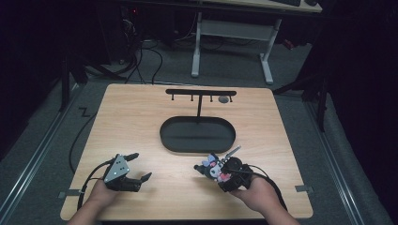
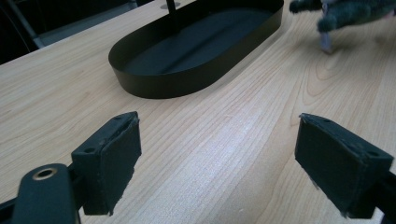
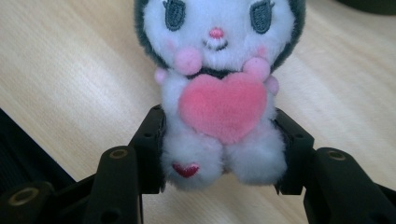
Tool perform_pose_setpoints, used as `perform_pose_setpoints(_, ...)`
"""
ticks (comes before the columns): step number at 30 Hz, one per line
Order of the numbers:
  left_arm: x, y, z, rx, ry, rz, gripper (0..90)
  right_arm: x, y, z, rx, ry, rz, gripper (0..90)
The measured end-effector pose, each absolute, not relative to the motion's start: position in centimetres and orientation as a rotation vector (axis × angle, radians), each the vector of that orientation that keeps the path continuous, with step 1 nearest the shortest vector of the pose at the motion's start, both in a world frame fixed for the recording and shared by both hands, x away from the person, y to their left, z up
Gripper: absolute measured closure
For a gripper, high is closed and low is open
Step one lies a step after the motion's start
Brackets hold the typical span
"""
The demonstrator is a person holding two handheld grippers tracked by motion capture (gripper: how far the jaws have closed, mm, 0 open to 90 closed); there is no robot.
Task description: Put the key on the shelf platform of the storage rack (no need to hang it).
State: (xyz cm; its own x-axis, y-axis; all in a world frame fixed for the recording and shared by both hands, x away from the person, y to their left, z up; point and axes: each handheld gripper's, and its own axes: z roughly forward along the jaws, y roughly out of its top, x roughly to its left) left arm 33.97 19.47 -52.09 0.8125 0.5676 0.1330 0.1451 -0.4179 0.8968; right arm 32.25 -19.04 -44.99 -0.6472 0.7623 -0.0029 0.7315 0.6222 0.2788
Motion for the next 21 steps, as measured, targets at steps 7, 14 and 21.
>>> perform_pose_setpoints(7,34.0,19.5,-52.1,1.975,0.531,0.519,15.4,32.9,-19.4,-43.3,1.259,2.68,0.403,48.1)
perform_pose_setpoints(14,34.0,19.5,-52.1,1.975,0.53,0.518,15.4,33.4,-19.5,-42.4,1.259,2.651,0.402,48.1)
perform_pose_setpoints(21,33.9,19.4,-52.1,1.975,0.529,0.519,15.4,33.7,-19.6,-42.1,1.285,2.637,0.392,48.2)
